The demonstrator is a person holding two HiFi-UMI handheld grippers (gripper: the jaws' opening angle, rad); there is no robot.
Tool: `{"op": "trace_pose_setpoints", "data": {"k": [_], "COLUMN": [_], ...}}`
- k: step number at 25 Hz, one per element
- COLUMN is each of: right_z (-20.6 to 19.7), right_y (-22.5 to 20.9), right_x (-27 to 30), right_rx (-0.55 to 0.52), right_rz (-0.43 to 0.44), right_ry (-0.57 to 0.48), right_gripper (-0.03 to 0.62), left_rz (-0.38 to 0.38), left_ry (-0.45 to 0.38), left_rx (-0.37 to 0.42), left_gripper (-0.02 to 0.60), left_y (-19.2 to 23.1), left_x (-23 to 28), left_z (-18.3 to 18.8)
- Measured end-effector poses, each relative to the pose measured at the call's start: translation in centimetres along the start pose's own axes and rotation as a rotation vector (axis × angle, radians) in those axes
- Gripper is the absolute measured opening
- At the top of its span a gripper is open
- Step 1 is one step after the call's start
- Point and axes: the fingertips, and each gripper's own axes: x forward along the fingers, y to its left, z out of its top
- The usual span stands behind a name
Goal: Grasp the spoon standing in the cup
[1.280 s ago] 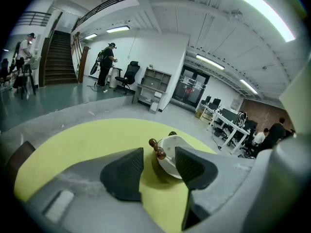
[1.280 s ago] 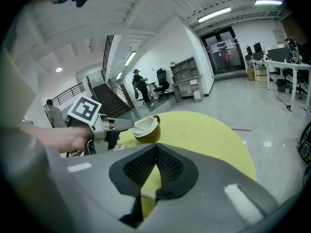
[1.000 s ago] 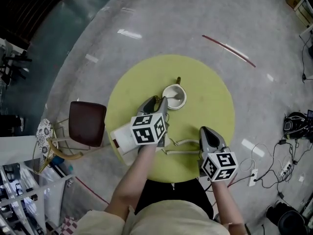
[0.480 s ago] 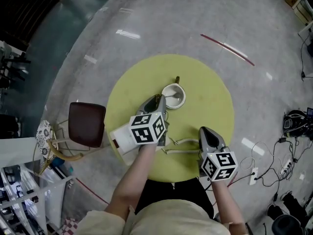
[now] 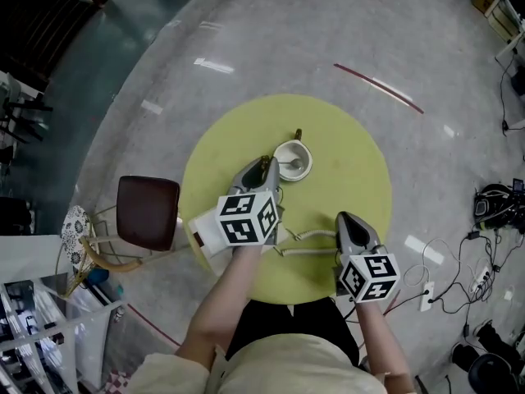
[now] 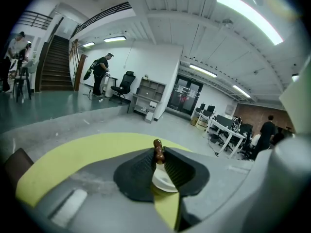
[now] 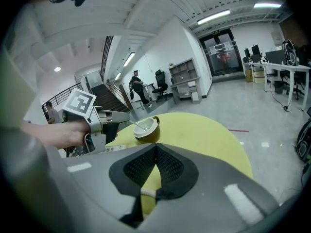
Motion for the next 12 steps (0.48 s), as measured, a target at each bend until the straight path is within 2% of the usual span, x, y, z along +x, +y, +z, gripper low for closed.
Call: {"op": "trace_pose_setpoints", "data": {"k": [12], "right_z": [0.3], "right_y": [2.1], "right_x": [-2.1], "right_rx": [-0.016], "right_rz": [-0.021], "right_ry": [-0.052], "right_gripper": [0.001], "left_rz": [-0.043], "left_ry": [-0.071], "left_rx": [0.004], "left_gripper": [0.057], "left_y": [-0.6], "left_x": [-4.4], "left_z": [2.4]}}
